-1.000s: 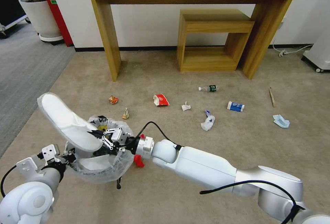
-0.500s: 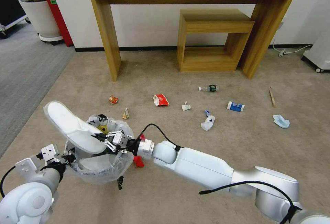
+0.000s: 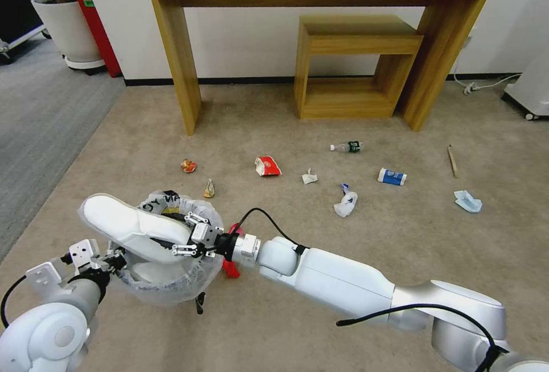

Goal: Pick up the trash bin and place the garbage on the floor into it.

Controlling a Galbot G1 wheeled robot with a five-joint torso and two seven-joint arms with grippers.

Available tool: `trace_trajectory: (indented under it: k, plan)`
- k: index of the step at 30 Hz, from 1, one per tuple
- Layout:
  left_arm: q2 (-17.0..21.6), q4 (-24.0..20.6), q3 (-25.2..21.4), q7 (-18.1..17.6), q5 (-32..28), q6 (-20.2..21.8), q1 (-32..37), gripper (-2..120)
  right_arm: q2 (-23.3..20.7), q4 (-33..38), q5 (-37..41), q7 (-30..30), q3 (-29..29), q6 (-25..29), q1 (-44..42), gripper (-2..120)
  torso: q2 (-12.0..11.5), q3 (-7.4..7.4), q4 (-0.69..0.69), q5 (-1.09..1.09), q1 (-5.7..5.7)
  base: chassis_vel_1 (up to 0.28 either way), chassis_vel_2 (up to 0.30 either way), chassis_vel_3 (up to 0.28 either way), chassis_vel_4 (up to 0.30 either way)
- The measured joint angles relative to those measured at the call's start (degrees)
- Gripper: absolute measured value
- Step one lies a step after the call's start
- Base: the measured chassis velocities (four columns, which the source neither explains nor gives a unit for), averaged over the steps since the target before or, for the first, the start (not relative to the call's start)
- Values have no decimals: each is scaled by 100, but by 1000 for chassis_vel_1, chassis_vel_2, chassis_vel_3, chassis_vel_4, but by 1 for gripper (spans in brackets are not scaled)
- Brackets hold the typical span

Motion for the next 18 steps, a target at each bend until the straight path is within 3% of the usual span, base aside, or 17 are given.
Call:
trace_trajectory:
  k: [4,18]
  plan:
    - [14,21,-8,-3,-23,-3,-12,1,-72,13,19,16,2,-45,0,87,0,0,0,0,0,0,0,0,0]
    - [-51,92,96,-14,14,-7,-69,1,-550,521,117,218,455,-254,-288,89,0,0,-1,0,0,0,0,0,0]
